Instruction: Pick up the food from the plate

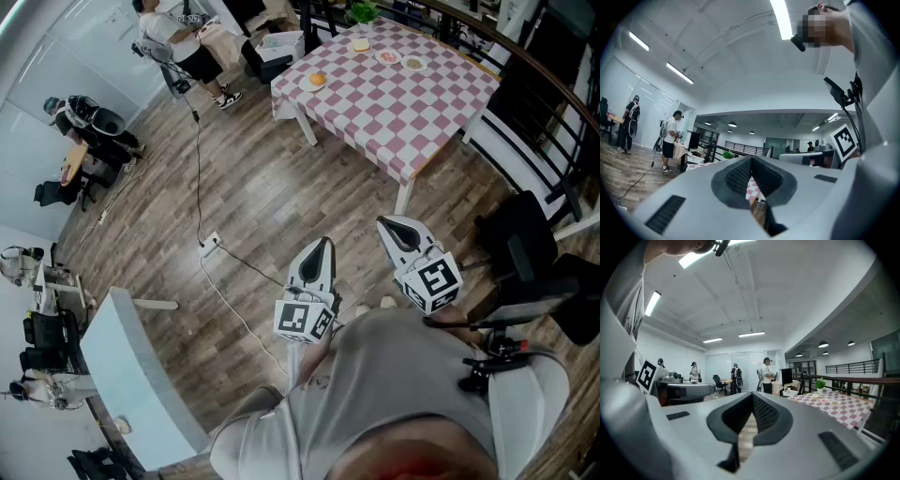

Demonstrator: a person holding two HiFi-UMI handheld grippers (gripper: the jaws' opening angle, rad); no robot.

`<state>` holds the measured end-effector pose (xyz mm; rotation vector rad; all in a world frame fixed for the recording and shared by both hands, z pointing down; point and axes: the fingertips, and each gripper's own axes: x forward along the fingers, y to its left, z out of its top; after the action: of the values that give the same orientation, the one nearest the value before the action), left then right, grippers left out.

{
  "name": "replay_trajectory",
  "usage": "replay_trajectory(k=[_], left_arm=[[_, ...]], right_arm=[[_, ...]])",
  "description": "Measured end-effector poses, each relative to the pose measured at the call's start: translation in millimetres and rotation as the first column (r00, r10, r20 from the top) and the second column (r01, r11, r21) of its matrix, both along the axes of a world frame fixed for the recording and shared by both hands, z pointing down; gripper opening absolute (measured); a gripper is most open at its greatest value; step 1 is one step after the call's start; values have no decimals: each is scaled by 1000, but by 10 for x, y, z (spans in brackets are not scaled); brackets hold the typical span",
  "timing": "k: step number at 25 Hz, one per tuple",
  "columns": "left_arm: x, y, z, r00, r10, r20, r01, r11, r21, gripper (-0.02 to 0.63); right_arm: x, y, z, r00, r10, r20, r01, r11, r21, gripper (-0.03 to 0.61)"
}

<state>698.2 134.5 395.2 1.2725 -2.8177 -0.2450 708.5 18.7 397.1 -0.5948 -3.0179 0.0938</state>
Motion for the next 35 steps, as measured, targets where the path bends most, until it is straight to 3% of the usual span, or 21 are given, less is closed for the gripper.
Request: replay_trajectory(k=[13, 17, 22, 35], left_arm=[[155, -17, 58, 994, -113, 11, 113, 993, -16, 8], [186, 20, 148, 983, -183, 3, 183, 983, -28, 8], [258, 24, 150, 971, -239, 24, 241, 968, -68, 8], [-73, 111, 264, 951, -309, 29, 310, 947, -79, 8]], right_arm=[[80, -103, 72, 997, -76, 5, 76, 997, -33, 14], [38, -167, 79, 995, -92, 42, 95, 992, -82, 15], [-4, -224, 125, 992, -115, 42, 118, 991, -60, 15], [-354, -135, 371, 985, -170, -15, 169, 985, -42, 15]])
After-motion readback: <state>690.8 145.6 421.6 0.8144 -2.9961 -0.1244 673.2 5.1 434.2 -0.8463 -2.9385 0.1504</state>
